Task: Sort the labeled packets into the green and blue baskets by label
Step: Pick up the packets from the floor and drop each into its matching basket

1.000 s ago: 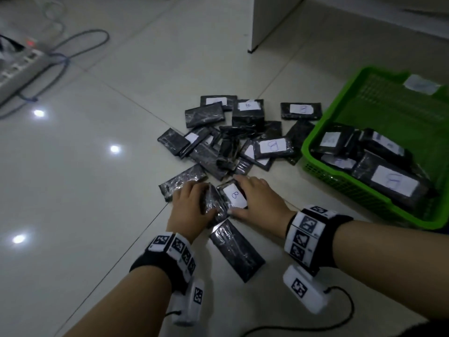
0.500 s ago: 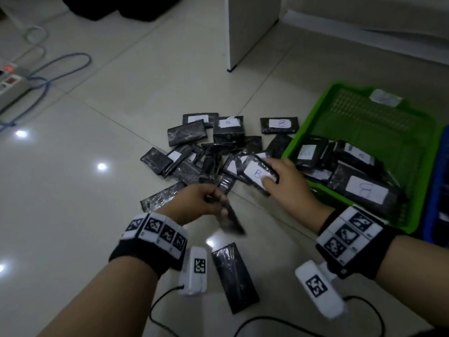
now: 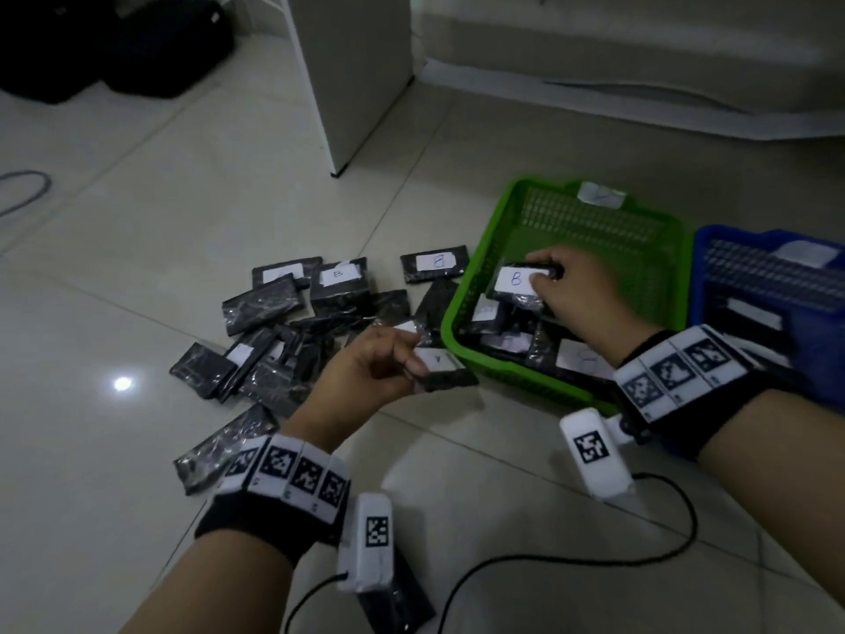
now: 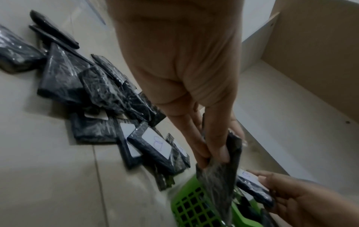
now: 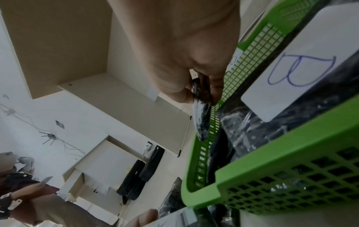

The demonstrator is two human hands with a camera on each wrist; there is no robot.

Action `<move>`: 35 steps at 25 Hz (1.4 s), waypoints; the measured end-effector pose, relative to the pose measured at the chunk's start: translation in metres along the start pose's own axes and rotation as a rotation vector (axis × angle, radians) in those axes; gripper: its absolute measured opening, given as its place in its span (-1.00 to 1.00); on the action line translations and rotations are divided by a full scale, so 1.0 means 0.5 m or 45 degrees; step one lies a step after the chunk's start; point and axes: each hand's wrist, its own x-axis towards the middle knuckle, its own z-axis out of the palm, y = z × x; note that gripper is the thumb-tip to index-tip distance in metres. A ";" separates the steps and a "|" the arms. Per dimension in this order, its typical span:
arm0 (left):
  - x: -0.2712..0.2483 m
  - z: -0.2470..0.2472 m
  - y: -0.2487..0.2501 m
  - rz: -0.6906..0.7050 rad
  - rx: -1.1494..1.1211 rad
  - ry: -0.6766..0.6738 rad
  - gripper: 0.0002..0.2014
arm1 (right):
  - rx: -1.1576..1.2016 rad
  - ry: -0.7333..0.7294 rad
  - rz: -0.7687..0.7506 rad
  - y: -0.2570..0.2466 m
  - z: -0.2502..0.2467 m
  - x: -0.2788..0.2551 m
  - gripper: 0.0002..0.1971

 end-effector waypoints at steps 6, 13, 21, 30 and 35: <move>0.031 -0.078 0.050 -0.208 0.067 -0.330 -0.73 | -0.035 -0.108 -0.031 -0.003 0.037 0.005 -0.94; 0.061 -0.003 0.063 0.017 -0.202 -0.046 -0.76 | 0.371 -0.106 0.042 -0.020 0.018 -0.054 -0.77; 0.073 0.188 0.007 0.279 0.102 0.162 -0.59 | 0.923 0.123 0.370 0.081 -0.082 -0.103 -0.97; 0.045 0.406 0.013 0.813 0.836 -0.229 -0.75 | 1.011 0.839 0.768 0.303 -0.281 -0.142 -0.88; 0.059 0.469 0.005 0.818 0.849 -0.455 -0.67 | 1.123 0.697 0.791 0.330 -0.303 -0.144 -0.60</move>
